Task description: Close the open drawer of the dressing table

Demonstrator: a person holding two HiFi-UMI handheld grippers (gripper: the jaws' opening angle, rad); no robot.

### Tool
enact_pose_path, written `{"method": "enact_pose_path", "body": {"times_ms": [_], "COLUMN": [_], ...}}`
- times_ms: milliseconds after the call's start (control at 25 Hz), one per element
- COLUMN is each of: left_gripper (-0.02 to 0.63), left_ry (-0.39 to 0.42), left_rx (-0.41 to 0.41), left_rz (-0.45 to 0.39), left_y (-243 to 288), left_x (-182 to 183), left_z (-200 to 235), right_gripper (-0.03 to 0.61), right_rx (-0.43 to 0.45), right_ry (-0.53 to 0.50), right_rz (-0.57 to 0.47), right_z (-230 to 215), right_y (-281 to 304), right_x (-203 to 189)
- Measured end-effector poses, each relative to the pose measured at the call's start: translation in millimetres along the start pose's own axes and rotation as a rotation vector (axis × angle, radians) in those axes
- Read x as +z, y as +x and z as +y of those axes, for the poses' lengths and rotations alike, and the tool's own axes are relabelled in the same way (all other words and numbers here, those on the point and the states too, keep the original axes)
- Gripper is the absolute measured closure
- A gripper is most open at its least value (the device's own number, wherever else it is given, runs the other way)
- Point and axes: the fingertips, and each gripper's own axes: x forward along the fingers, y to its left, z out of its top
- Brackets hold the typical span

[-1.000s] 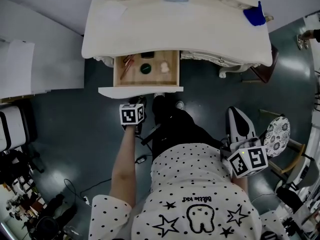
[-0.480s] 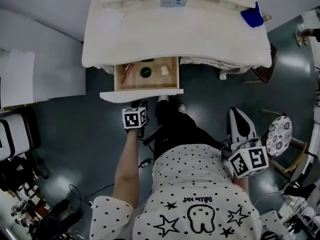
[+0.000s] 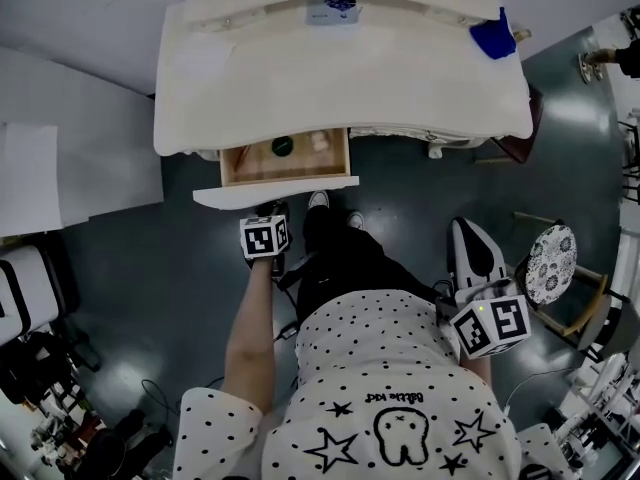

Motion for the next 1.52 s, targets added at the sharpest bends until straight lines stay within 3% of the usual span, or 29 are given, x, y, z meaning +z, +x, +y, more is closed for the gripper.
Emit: {"method": "enact_pose_path", "body": {"times_ms": [640, 1520], "left_gripper": [0.483, 0.483], "left_ry": [0.011, 0.040], "left_rx": [-0.001, -0.052], "left_rz": [-0.008, -0.050], "left_y": [24, 48], "left_x": [51, 113], "left_z": [12, 22], "right_gripper": [0.569, 0.569], "right_rx": [-0.110, -0.184], "right_ry": [0.045, 0.045], "right_rz": [-0.010, 0.000], "right_z": [-9, 8], "right_y": [9, 48], "right_x": [6, 24]}}
